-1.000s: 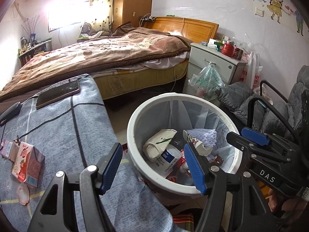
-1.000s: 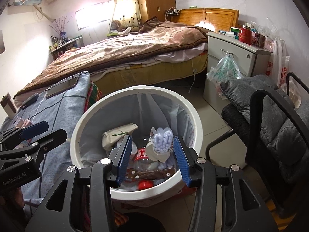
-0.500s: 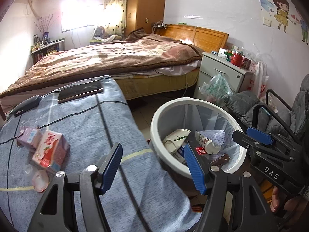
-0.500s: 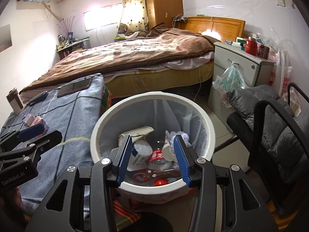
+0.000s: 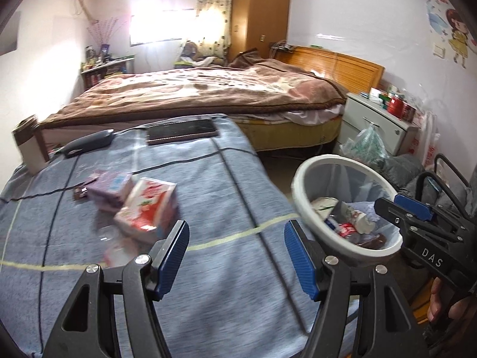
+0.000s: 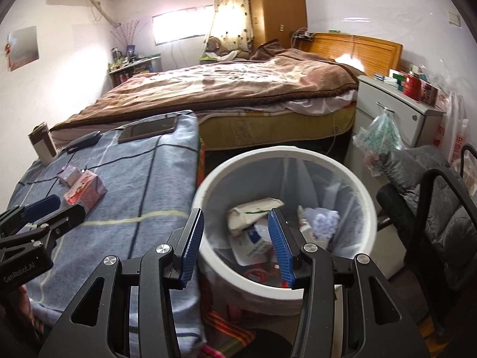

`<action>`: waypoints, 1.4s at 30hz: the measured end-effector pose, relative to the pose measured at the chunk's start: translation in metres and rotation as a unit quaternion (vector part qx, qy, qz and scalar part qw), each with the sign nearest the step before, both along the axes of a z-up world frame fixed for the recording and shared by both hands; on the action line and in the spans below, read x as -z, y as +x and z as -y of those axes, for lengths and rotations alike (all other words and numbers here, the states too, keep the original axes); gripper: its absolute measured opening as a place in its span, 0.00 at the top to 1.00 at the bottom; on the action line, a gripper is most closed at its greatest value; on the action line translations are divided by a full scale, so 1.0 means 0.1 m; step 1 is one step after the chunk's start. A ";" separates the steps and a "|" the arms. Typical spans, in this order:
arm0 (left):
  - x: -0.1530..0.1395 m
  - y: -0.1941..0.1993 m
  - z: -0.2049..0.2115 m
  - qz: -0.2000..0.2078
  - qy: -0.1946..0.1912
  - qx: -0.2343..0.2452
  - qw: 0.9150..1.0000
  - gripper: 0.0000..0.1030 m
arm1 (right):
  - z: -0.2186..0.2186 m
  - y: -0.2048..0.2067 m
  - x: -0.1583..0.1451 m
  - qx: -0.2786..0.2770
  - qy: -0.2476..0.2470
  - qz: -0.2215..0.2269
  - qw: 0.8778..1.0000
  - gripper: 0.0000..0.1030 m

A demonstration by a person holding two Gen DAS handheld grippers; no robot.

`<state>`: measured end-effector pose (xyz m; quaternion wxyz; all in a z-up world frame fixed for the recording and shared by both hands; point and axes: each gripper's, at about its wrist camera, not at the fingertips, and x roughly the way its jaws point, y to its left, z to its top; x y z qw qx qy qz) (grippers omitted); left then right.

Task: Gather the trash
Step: 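Move both open tools back over the mattress toward the juice cartons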

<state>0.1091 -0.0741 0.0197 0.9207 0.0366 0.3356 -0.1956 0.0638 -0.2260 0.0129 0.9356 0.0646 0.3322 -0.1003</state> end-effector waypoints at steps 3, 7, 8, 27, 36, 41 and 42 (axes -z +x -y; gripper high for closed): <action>0.01 0.02 -0.19 0.001 0.002 -0.024 1.000 0.34 | -0.09 0.05 0.00 -0.012 0.001 -0.001 1.000 0.54; 0.06 0.06 -0.42 -0.001 0.005 -0.052 0.999 0.34 | -0.19 0.08 0.01 -0.025 0.006 0.000 1.000 0.51; 0.07 0.06 -0.47 -0.002 0.005 -0.057 0.998 0.34 | -0.22 0.10 0.01 -0.030 0.006 -0.001 1.000 0.51; 0.38 0.29 -1.07 -0.044 0.008 -0.119 0.992 0.33 | -0.74 0.41 0.09 -0.100 0.000 -0.016 0.995 0.50; 0.46 0.50 -1.05 -0.055 0.005 -0.111 0.992 0.33 | -0.87 0.54 0.11 -0.112 0.002 -0.024 0.993 0.50; 0.53 0.62 -1.04 -0.072 0.001 -0.104 0.992 0.34 | -0.96 0.60 0.10 -0.118 0.002 -0.025 0.993 0.50; 0.54 0.63 -1.06 -0.076 -0.002 -0.106 0.991 0.35 | -0.97 0.61 0.10 -0.119 0.001 -0.026 0.993 0.50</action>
